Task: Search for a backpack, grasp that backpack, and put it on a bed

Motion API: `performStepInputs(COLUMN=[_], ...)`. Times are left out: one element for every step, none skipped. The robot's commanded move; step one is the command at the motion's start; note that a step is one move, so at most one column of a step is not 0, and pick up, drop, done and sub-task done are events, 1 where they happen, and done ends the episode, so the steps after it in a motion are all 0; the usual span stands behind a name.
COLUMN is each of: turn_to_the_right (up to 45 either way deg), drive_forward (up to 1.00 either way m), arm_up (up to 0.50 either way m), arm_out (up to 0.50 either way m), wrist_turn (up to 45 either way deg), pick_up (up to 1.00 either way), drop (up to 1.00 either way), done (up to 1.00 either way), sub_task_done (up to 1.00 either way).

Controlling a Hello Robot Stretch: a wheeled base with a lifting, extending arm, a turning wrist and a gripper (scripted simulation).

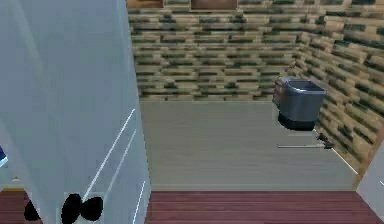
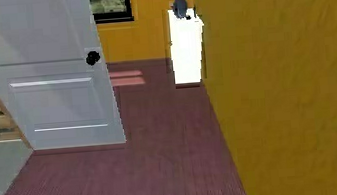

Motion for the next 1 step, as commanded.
performStepInputs(turn_to_the_right=[-45.0], drive_forward=[0.0], arm_up=[0.0], arm_out=[0.0], wrist_turn=[0.0], pick_up=[0.0], drop=[0.0], done=[0.0], sub_task_done=[0.0])
